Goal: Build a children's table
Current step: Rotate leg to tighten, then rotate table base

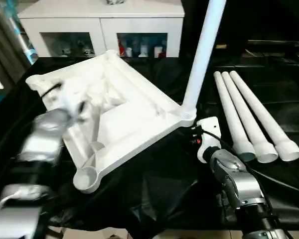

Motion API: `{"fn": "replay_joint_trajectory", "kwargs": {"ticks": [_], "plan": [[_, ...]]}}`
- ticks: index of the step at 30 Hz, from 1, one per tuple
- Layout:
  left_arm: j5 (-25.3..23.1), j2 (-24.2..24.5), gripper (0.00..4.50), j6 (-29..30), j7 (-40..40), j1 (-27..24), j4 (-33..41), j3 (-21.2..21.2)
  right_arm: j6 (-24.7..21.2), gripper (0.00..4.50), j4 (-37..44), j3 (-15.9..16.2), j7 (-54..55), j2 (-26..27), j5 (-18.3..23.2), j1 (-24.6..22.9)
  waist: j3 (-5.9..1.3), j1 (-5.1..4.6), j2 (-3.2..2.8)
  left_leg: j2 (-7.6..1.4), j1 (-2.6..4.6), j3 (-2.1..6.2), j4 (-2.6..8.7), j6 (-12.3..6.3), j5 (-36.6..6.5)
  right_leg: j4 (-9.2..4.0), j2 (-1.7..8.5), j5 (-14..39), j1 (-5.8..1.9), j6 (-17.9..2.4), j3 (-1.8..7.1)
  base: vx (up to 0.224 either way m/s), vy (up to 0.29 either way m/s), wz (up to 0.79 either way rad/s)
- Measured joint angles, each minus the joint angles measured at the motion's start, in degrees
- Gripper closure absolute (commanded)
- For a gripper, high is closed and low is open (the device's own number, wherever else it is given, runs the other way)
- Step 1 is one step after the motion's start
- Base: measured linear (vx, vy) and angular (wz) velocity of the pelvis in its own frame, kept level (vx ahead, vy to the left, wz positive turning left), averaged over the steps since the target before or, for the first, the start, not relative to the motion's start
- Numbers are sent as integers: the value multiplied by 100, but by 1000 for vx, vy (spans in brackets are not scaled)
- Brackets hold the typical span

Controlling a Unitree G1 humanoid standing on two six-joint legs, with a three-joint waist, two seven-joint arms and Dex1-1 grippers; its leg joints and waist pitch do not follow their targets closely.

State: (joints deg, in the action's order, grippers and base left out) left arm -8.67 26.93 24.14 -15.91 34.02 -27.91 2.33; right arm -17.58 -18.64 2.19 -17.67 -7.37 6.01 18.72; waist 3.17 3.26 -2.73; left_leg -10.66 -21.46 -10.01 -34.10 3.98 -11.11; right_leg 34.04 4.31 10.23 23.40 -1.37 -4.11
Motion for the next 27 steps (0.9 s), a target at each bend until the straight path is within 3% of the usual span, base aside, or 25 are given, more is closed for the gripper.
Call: {"fn": "replay_joint_trajectory", "kwargs": {"ticks": [8,15,18,22,27], "plan": [[-226,195,379,342,-81,-214,16,-246,-106,194,-474,45,138,136,-97,591,0,10,-1,0,6,0,-4,4,3,11,2,-1,-3,0,4,0,0,0],[-239,535,446,1094,-1399,-686,560,-1123,21,258,-1348,87,101,222,-198,1137,0,-70,-1,-2,15,-1,-4,12,7,24,1,-2,-3,-2,5,0,0,0],[-211,749,450,1284,-1947,-827,1006,-1358,130,274,-1710,100,81,242,-226,1350,0,-73,0,-3,26,-1,-4,18,12,37,1,-2,-4,-2,6,0,0,0],[11,1006,450,1238,-2680,-1063,1586,-1575,325,309,-2172,88,37,258,-242,1562,-1,-76,2,-2,33,-1,-4,23,16,46,1,-2,-5,-1,9,0,0,0],[685,1223,450,1185,-3813,-1400,2542,-1846,520,345,-2741,41,35,200,-352,1850,-3,-18,13,-2,31,-5,-6,25,17,45,2,-1,-5,-2,12,0,0,0]]}}
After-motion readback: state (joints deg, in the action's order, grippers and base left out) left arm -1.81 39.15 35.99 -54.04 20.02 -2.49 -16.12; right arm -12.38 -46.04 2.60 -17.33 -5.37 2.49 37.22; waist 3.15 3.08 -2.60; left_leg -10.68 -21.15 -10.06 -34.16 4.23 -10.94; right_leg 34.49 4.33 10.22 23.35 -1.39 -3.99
